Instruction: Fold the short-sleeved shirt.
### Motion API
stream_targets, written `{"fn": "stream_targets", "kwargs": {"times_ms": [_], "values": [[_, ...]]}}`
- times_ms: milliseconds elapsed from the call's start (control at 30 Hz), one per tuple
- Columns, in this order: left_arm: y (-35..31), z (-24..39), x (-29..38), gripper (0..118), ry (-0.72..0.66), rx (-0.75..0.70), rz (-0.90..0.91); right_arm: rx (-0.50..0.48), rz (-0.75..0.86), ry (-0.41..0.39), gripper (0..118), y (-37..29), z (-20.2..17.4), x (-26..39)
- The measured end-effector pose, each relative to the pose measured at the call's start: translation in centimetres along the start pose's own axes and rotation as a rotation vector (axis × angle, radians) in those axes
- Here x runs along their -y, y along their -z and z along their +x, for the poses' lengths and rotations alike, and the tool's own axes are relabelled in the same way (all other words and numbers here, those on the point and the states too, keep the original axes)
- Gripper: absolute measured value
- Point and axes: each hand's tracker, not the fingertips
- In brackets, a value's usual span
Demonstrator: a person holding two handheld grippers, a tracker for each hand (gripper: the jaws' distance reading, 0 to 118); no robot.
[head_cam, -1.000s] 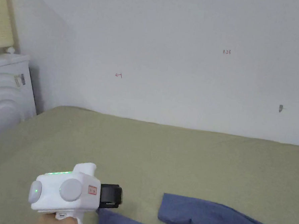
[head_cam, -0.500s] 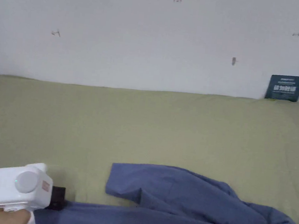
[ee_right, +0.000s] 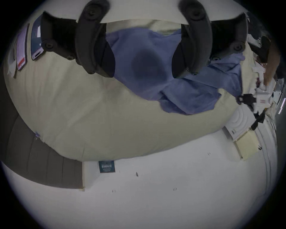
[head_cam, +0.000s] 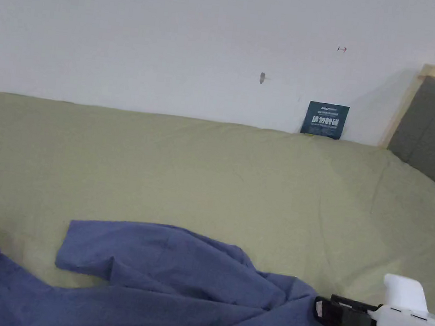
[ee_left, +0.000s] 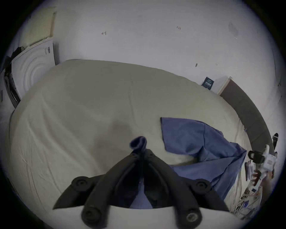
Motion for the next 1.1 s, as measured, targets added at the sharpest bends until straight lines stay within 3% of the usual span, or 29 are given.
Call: {"fn": "stream_targets", "kwargs": {"times_ms": [133, 167, 200, 233, 267, 367, 467, 533, 600, 933, 1100], "values": [[0.1, 0.0, 0.2, 2, 0.028, -0.001, 0.016, 0.006, -0.085, -0.052, 78, 3.8, -0.5, -0.3], [0.4, -0.4, 0.2, 2, 0.028, 0.020, 0.021, 0.002, -0.134, -0.022, 63, 4.5, -0.4, -0.4], [0.4, -0.5, 0.3, 2, 0.021, 0.035, 0.025, -0.012, -0.171, -0.015, 13, 4.7, -0.6, -0.6], [0.4, -0.6, 0.3, 2, 0.017, 0.039, 0.028, -0.007, -0.174, -0.016, 13, 4.7, -0.7, -0.7], [0.3, -0.6, 0.3, 2, 0.014, 0.042, 0.030, 0.035, -0.166, -0.044, 1, 4.4, -1.2, -1.0], [-0.4, -0.7, 0.4, 2, 0.011, 0.037, 0.054, -0.025, -0.068, -0.019, 0, 2.5, -2.8, -1.5], [-2.2, -0.6, -0.4, 2, 0.022, 0.036, 0.097, -0.046, 0.027, -0.078, 0, 0.3, -3.4, -2.4], [-3.7, 0.1, -1.4, 2, 0.076, -0.016, 0.147, -0.079, 0.072, -0.089, 0, -1.0, -4.1, -3.6], [-5.6, 0.5, -2.4, 2, 0.076, 0.024, 0.191, -0.103, 0.131, -0.099, 0, -2.4, -4.9, -4.8], [-13.3, 2.2, -10.3, 2, 0.138, 0.002, 0.430, -0.109, 0.375, -0.206, 0, -7.3, -10.1, -13.3], [-15.7, 2.0, -15.2, 2, 0.114, -0.008, 0.513, -0.104, 0.453, -0.152, 0, -8.2, -10.0, -18.9]]}}
